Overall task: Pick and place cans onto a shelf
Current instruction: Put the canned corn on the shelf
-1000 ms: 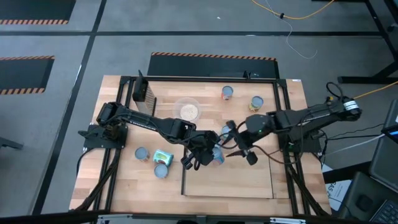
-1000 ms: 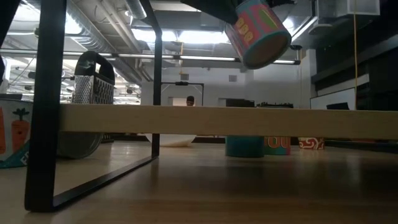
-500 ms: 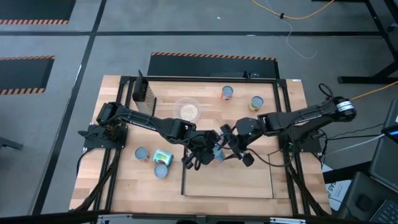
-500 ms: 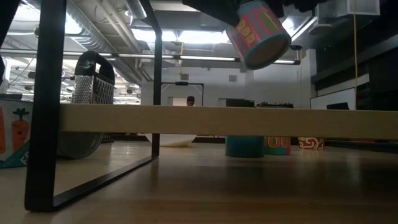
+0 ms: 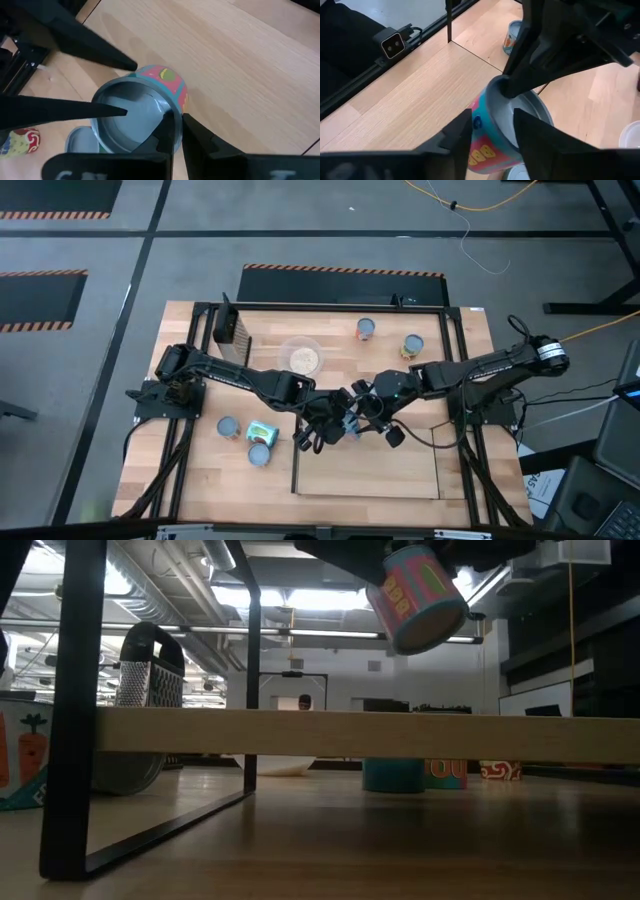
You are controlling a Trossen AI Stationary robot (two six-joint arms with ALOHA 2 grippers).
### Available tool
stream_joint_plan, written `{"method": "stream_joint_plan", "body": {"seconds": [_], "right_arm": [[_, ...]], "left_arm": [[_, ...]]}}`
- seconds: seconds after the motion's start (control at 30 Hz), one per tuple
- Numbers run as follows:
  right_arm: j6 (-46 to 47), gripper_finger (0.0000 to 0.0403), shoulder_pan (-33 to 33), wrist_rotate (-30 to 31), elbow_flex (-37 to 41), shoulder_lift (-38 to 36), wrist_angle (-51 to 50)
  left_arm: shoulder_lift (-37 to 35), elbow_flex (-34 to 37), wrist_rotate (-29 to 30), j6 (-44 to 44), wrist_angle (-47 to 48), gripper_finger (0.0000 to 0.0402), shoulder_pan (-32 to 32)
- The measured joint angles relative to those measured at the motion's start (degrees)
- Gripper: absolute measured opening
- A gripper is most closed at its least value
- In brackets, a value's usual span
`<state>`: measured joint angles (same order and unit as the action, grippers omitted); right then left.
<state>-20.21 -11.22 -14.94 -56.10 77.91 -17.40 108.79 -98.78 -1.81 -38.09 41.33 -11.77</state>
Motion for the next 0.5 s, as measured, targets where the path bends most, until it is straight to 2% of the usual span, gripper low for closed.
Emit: {"method": "stream_joint_plan", "body": {"seconds": [0.23,0.5], "right_arm": [[0.0,0.0059,0.2,-0.3,0.0,0.0,-0.3],[0.1,0.0016,0.7,-0.5,0.0,0.0,-0.3]], "left_arm": [[0.0,0.0,1.0,-0.1,0.2,0.0014,0.0],[0.0,0.0,2.2,-0.2,0.4,0.0014,0.0]]}}
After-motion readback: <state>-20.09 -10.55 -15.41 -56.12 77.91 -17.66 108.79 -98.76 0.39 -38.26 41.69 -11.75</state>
